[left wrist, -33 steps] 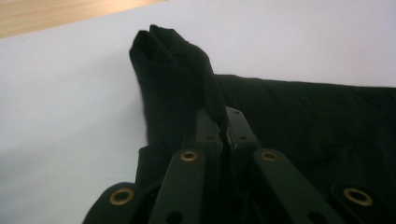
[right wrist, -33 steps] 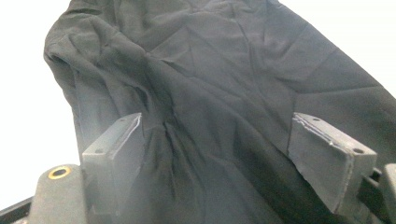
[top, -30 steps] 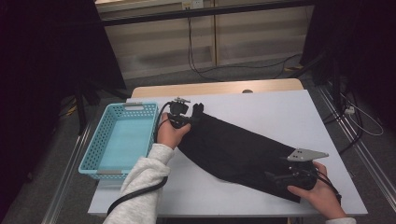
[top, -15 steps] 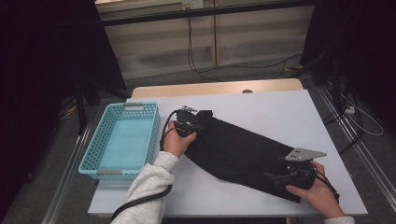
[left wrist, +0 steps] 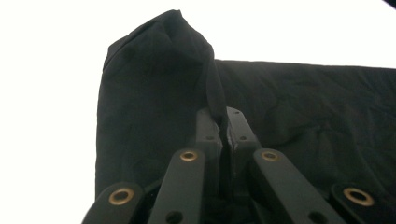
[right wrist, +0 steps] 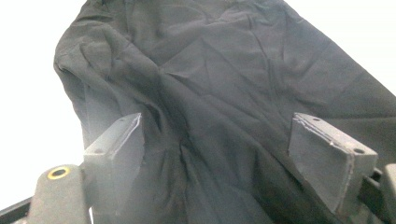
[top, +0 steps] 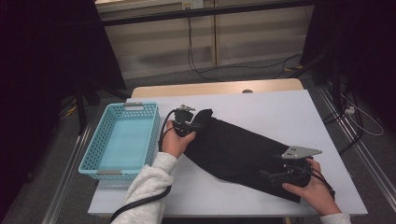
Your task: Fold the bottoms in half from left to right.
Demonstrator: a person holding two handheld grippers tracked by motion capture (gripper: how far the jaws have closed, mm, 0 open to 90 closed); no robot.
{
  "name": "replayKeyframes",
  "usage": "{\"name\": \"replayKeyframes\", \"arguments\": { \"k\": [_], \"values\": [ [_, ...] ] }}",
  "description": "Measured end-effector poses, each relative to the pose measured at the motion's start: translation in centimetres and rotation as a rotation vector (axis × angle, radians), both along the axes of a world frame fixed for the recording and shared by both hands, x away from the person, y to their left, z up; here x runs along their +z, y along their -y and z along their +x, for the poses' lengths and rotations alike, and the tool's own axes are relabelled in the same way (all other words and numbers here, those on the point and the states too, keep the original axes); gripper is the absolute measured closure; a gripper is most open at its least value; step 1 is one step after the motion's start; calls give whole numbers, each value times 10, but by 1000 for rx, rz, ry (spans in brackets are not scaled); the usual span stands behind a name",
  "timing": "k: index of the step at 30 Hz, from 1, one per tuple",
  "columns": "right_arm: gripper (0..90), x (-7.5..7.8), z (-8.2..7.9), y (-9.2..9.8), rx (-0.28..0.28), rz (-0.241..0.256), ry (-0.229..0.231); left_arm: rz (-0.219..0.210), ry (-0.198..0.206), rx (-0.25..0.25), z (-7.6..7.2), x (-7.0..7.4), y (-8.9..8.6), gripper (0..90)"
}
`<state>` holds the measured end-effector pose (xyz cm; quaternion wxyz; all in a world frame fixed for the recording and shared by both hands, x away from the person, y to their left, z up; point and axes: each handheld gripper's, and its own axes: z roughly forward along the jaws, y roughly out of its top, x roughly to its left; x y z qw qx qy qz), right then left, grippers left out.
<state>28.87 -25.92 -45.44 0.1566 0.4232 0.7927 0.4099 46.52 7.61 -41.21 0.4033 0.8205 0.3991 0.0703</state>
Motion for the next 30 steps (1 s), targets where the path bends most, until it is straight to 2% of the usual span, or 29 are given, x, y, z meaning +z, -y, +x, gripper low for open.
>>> {"name": "replayKeyframes", "arguments": {
  "k": [5, 9, 14, 21, 26, 28, 29, 30],
  "values": [
    [183, 0, 0, 1, 0, 0, -1, -14, -7, -10, -1, 3, 6, 861],
    [182, 1, 0, 1, -1, 6, 1, -16, 4, -30, -6, 4, 15, 861],
    [181, 1, -1, 0, 2, 4, -1, -34, -2, -51, -11, 2, 24, 861],
    [180, 1, -5, 2, -9, 3, 2, -41, 1, -109, -24, 2, 46, 858],
    [180, 2, -5, 1, -5, 2, 2, -52, -15, -150, -36, -5, 64, 850],
    [180, 2, -4, 0, 0, 1, 2, -62, -24, -159, -41, -9, 69, 824],
    [180, 2, -4, -1, 2, 1, 3, -81, -32, -157, -43, -11, 70, 797],
    [179, 2, -3, -1, 3, 3, 3, -85, -36, -164, -44, -11, 69, 740]
  ]
}}
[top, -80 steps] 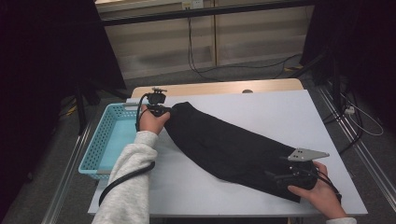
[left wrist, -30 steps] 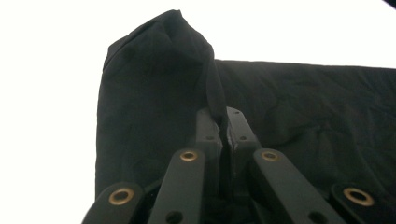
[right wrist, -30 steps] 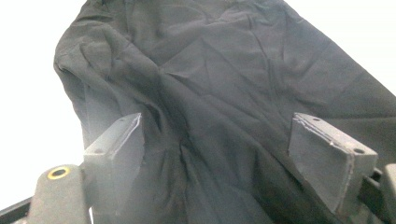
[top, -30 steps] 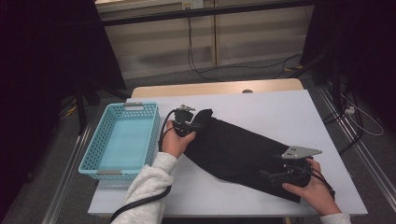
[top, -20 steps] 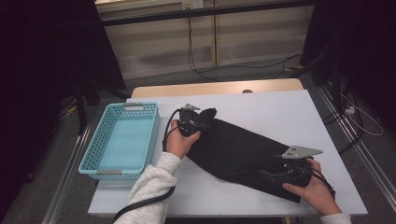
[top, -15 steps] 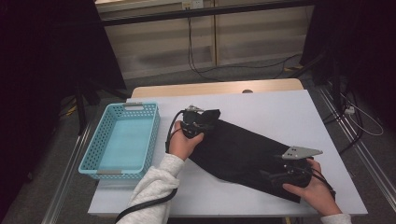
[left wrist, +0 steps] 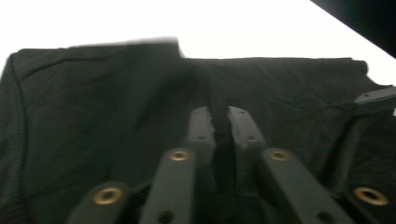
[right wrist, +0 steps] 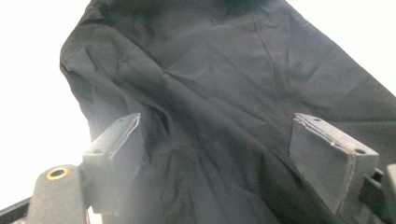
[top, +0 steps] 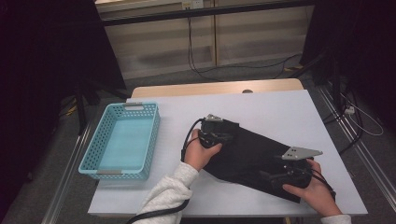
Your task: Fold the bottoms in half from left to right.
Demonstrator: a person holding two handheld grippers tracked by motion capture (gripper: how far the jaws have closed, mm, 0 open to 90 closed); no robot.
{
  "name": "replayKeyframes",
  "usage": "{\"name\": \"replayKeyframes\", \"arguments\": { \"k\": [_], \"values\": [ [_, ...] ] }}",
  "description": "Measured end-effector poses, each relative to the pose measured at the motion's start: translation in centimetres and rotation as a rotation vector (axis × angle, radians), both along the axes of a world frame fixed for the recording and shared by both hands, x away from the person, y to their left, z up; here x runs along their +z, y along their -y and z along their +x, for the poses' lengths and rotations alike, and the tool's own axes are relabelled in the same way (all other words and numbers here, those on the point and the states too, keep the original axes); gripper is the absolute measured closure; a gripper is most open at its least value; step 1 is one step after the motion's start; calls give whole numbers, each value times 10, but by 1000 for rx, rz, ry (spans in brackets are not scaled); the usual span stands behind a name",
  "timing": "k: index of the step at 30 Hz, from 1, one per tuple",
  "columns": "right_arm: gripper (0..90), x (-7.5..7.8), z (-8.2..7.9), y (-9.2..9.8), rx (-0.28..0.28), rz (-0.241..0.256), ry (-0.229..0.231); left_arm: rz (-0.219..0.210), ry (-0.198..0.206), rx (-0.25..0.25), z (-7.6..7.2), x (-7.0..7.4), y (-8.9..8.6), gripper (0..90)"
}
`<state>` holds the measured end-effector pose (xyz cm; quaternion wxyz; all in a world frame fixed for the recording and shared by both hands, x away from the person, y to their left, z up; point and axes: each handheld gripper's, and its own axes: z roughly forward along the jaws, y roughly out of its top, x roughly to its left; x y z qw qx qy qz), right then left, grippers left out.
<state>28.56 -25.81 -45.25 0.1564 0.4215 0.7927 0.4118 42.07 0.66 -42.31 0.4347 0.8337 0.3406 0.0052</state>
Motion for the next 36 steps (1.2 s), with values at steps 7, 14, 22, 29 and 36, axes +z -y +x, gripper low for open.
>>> {"name": "replayKeyframes", "arguments": {
  "k": [7, 14, 22, 29, 36],
  "values": [
    [178, 4, 6, -2, -13, 10, 21, -48, 59, 20, -2, 16, -23, 374],
    [176, 9, 16, -8, -72, 19, 44, 9, 137, 37, -3, 19, -48, 252],
    [177, 14, 29, -17, -104, 9, 59, 55, 131, 43, -8, 10, -69, 194],
    [219, 10, 42, -30, -113, -20, 49, 80, 138, 56, -13, 3, -84, 175],
    [311, 9, 60, -50, -97, -10, 17, 94, 146, 62, -21, -4, -95, 162]
  ]
}}
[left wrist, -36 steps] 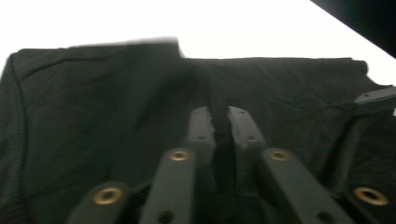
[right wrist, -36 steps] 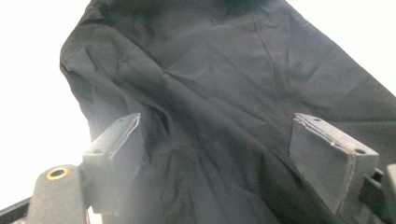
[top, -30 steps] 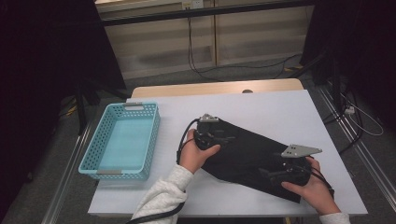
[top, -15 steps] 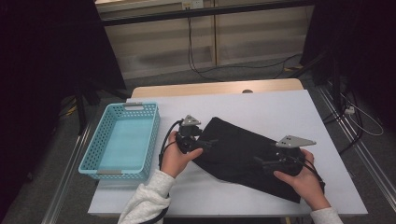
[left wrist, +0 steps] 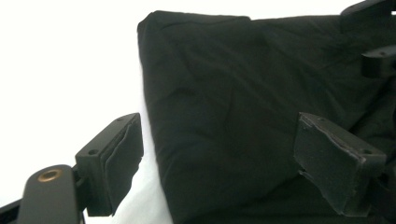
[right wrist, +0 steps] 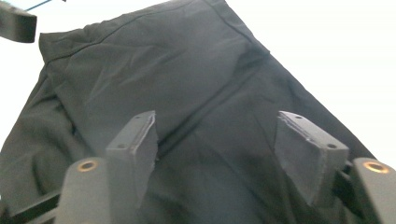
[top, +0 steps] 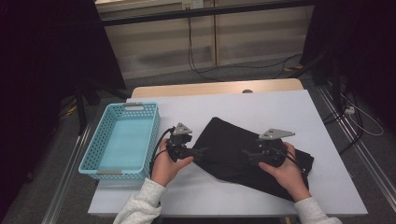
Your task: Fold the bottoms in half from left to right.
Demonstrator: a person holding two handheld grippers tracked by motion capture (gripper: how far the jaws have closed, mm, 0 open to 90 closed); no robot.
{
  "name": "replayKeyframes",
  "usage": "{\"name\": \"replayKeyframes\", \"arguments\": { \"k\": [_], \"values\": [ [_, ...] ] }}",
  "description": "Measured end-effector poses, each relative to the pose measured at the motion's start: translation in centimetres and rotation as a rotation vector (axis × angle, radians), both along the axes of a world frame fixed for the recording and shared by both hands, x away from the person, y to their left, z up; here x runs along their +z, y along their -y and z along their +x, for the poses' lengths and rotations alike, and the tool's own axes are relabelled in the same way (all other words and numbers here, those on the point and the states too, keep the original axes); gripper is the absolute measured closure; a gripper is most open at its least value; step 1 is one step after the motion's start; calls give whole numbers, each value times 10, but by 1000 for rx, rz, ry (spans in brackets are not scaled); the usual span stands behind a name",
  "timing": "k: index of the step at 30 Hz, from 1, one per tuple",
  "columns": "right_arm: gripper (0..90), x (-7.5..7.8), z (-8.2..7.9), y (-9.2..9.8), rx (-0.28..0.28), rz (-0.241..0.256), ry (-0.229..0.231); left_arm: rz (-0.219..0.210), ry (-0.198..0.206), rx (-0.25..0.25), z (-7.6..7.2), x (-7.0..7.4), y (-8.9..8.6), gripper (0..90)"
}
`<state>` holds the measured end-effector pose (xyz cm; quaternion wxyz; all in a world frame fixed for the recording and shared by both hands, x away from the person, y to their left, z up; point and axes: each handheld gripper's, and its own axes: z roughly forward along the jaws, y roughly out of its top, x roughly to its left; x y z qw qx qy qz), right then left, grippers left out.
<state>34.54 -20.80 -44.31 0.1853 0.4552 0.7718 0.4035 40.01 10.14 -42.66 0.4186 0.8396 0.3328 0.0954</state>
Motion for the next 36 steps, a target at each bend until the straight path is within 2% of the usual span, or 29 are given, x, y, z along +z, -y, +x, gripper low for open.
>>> {"name": "replayKeyframes", "arguments": {
  "k": [2, 5, 7, 9, 14, 16, 17, 18, 21, 24, 28, 30, 33, 36],
  "values": [
    [338, -2, 5, -6, -13, 2, -12, 17, 0, -3, -2, -2, -2, 162],
    [365, -3, 13, -14, -14, 13, -34, 19, 4, -6, -2, -2, -5, 161],
    [364, -1, 16, -17, -21, 2, -32, 10, 5, -2, -2, -2, -6, 160],
    [367, 1, 18, -20, -17, 19, -28, 21, 8, 0, -3, -2, -8, 161],
    [364, -10, 29, -30, -24, -17, -48, 20, -4, 4, -5, -6, -10, 162],
    [365, -14, 32, -32, -30, -20, -60, 28, 3, 5, -5, -7, -11, 162],
    [363, -17, 33, -34, -35, -27, -77, 25, -7, 4, -5, -7, -12, 162],
    [357, -19, 34, -35, -32, -35, -88, 28, 4, 6, -5, -7, -13, 162],
    [380, -24, 34, -38, -27, -56, -61, 24, 0, 16, -6, -8, -15, 162],
    [473, -24, 34, -41, -16, -61, -53, 35, -2, 15, -6, -9, -18, 163],
    [679, -22, 33, -44, 25, -58, -58, 29, -1, 20, -8, -9, -17, 163],
    [776, -22, 34, -43, 46, -35, -66, 29, -1, 19, -8, -9, -17, 163],
    [812, -21, 34, -44, 69, -60, -41, 26, -4, 22, -9, -9, -18, 163],
    [811, -16, 34, -41, 57, -28, -26, 23, -7, 25, -8, -10, -18, 163]
  ]
}}
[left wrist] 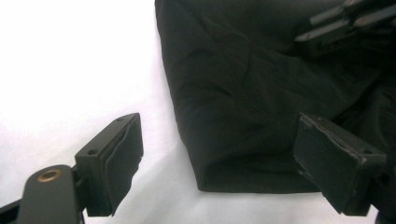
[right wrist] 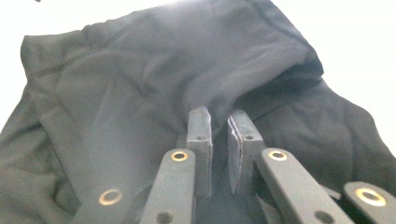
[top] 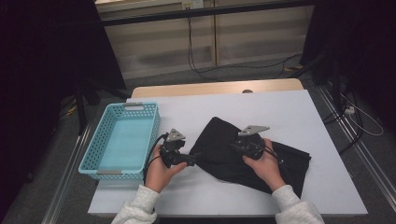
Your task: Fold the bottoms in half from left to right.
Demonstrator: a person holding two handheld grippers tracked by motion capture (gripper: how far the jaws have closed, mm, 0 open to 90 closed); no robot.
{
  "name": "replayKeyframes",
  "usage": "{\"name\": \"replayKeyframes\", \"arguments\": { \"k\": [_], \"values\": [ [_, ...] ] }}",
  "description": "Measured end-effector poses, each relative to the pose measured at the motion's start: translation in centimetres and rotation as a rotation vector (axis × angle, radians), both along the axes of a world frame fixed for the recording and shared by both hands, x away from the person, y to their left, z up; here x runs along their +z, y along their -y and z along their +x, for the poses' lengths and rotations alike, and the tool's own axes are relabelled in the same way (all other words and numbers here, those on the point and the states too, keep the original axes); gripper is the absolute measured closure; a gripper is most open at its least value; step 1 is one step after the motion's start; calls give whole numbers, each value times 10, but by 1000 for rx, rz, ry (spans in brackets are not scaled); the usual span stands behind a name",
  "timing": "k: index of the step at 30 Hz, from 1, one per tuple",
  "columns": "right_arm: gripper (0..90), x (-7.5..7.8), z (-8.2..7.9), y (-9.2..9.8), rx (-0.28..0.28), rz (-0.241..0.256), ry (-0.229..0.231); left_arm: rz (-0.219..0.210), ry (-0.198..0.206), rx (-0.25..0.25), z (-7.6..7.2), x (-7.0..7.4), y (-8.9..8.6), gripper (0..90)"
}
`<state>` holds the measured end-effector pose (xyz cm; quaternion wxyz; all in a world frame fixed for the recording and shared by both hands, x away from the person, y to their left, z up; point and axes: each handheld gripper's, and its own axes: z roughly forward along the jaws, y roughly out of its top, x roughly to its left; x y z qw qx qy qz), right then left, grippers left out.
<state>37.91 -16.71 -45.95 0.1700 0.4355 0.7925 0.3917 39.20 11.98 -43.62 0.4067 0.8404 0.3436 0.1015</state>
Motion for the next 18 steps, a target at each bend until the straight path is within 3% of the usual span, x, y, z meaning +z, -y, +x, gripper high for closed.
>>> {"name": "replayKeyframes", "arguments": {
  "k": [6, 10, 12, 14, 18],
  "values": [
    [810, 9, -3, 0, 11, 37, 28, 7, 7, -4, 2, 1, 0, 163],
    [860, 13, -5, -4, 44, 54, 40, 2, 0, -2, 2, 0, 1, 163],
    [882, 15, -5, -3, 35, 70, 54, -1, 0, -1, 1, -1, 1, 163],
    [871, 15, -4, -1, 33, 85, 37, 1, -3, -1, 1, -1, 1, 163],
    [806, 8, -2, -1, 9, 66, -3, 6, -2, 3, 1, -2, 0, 163]
  ]
}}
